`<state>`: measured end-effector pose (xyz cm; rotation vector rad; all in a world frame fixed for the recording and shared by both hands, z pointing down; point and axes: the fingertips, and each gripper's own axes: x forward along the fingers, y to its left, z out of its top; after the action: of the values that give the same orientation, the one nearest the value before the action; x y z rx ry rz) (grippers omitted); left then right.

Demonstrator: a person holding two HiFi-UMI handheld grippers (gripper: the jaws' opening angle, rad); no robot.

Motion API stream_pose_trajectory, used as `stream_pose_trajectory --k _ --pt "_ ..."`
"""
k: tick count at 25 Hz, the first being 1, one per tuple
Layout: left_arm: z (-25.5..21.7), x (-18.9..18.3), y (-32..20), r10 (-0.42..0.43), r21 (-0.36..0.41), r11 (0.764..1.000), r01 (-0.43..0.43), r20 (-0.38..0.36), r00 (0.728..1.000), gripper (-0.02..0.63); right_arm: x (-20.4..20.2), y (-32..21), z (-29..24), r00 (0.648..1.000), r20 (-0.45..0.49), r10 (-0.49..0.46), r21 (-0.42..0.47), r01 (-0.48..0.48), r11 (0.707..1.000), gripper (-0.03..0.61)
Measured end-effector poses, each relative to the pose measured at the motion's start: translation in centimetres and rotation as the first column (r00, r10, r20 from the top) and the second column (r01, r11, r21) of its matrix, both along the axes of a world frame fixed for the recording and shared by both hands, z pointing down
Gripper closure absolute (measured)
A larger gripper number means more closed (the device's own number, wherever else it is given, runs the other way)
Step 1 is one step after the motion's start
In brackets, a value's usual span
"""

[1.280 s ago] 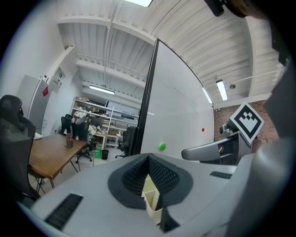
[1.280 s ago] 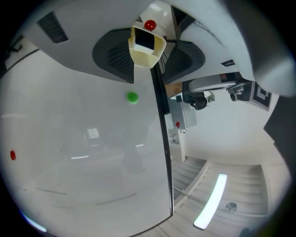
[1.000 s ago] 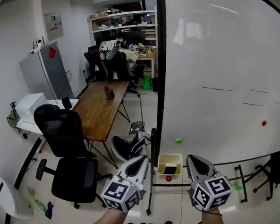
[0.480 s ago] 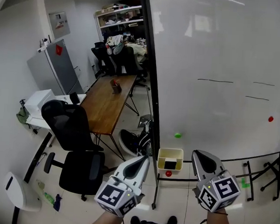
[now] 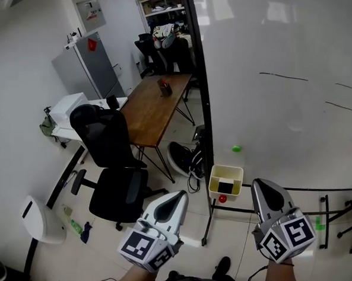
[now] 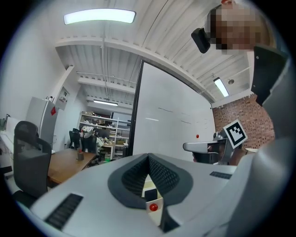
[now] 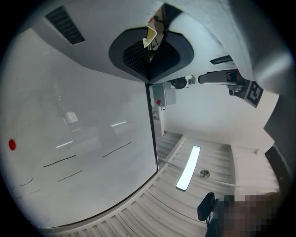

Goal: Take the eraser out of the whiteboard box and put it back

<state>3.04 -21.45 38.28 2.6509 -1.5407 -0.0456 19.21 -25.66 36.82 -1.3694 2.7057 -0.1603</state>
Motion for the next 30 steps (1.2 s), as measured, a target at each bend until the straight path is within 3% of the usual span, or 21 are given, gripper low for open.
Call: stream_pose_trajectory --k 5,10,15,22,30 --pt "-0.8 -5.1 6.5 0.010 0.078 0.997 -0.010 0.011 1.000 0.588 -4.9 6.0 -0.4 0.998 -0.026 0.061 0.013 -0.060 0.998 0.555" --pt "-0.1 -12.1 13.8 0.073 0.066 0.995 -0.071 -0.029 0.997 0.589 -12.1 14.0 0.1 0.995 -0.017 0.098 -0.025 -0.098 0.995 0.555" --pt "-1.2 -14.5 19.0 0.141 0.072 0.988 -0.136 -0.069 0.988 0.589 -15.2 20.1 -0.5 0.991 -0.023 0.132 -0.058 -0.133 0.989 0.555" --pt "-3.1 -12.0 25.3 0.219 0.075 0.974 -0.213 -0.079 0.973 0.589 -13.4 27.7 -3.2 0.982 -0.032 0.186 -0.022 -0.187 0.982 0.557" --pt "-3.7 -5.6 31.6 0.194 0.058 0.980 -0.190 -0.082 0.978 0.589 -6.6 34.7 -4.6 0.986 -0.006 0.169 -0.005 -0.169 0.986 0.557"
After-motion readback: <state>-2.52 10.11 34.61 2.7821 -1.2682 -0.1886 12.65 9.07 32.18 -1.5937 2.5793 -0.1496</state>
